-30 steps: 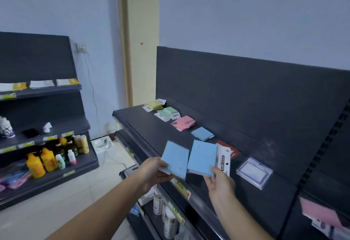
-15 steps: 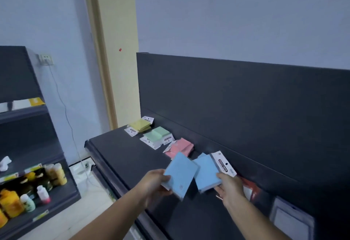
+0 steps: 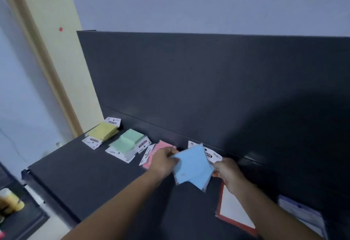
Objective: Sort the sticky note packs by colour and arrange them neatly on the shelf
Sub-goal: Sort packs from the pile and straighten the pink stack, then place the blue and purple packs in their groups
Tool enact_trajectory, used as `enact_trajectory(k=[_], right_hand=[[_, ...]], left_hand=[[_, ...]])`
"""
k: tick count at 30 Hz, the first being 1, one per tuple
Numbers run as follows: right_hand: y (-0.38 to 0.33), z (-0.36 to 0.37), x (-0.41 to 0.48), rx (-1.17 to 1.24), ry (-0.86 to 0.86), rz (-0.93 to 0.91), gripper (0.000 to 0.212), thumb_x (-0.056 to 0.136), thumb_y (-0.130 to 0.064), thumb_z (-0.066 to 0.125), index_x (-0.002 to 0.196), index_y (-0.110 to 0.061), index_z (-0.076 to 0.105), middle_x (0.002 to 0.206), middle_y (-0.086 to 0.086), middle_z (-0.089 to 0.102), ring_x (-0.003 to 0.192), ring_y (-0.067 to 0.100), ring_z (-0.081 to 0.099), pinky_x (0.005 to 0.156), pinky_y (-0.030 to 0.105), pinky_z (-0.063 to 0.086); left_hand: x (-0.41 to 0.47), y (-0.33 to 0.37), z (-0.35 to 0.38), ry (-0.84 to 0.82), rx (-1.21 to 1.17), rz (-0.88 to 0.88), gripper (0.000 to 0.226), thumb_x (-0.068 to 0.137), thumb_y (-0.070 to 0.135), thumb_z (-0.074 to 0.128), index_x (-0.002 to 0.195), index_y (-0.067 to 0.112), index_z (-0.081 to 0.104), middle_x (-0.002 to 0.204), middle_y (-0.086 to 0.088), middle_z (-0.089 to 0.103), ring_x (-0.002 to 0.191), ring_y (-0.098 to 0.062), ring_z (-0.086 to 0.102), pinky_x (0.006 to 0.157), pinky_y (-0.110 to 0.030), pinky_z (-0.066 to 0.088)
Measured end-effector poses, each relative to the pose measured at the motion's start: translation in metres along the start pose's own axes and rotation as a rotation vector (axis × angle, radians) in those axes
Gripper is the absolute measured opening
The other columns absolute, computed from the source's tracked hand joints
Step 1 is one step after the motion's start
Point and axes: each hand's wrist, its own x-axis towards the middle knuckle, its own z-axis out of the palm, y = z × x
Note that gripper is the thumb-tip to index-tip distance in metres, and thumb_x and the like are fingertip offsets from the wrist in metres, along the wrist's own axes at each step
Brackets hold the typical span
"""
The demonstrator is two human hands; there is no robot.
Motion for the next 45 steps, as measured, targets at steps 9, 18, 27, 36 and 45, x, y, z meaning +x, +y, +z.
enact_trajectory(k=[9,18,27,36,45], right_hand=[[0.015,0.016,-0.01,0.046,0.334,-0.008,0.018,0.079,0.002,0.046,0.075,0.006,0.063,0.074,0.015,0.063,0.068,0.026,0.058,0.06,0.03,0.043],[0.02,0.041,-0.036,-0.219,0.545,-0.229,0.025,0.08,0.004,0.052,0.099,-0.011,0.057,0.101,0.007,0.062,0.089,0.016,0.058,0.067,0.013,0.042],[0.006,0.008,-0.093,-0.261,0.577,-0.229,0.018,0.086,-0.013,0.059,0.104,-0.017,0.056,0.088,-0.002,0.057,0.087,0.014,0.055,0.075,0.016,0.043],[0.062,-0.106,-0.275,-0.699,0.94,-0.124,0.017,0.087,-0.013,0.059,0.102,-0.009,0.064,0.101,0.005,0.064,0.087,0.014,0.057,0.071,0.015,0.036],[0.13,-0.201,-0.475,-0.771,1.322,0.014,0.024,0.087,-0.011,0.059,0.11,-0.01,0.063,0.105,0.001,0.06,0.094,0.016,0.058,0.078,0.019,0.038]], left_hand=[[0.051,-0.003,0.029,-0.11,0.431,0.381,0.032,0.078,-0.004,0.049,0.103,0.005,0.067,0.11,-0.011,0.058,0.099,-0.027,0.06,0.081,-0.019,0.04],[0.067,-0.019,0.023,-0.143,0.389,0.542,0.02,0.08,-0.004,0.057,0.098,0.001,0.063,0.103,-0.014,0.056,0.095,-0.029,0.054,0.081,-0.032,0.042],[0.013,0.02,0.035,-0.17,0.252,0.872,0.018,0.081,0.002,0.06,0.096,0.011,0.066,0.097,-0.005,0.063,0.093,-0.027,0.055,0.081,-0.036,0.038],[-0.123,0.068,0.127,-0.494,0.327,1.047,0.03,0.09,0.02,0.051,0.119,0.022,0.056,0.119,0.01,0.058,0.113,-0.016,0.047,0.093,-0.029,0.028],[-0.299,0.092,0.209,-0.78,0.251,1.035,0.033,0.094,0.022,0.047,0.127,0.022,0.051,0.124,0.009,0.055,0.123,-0.013,0.04,0.101,-0.03,0.025]])
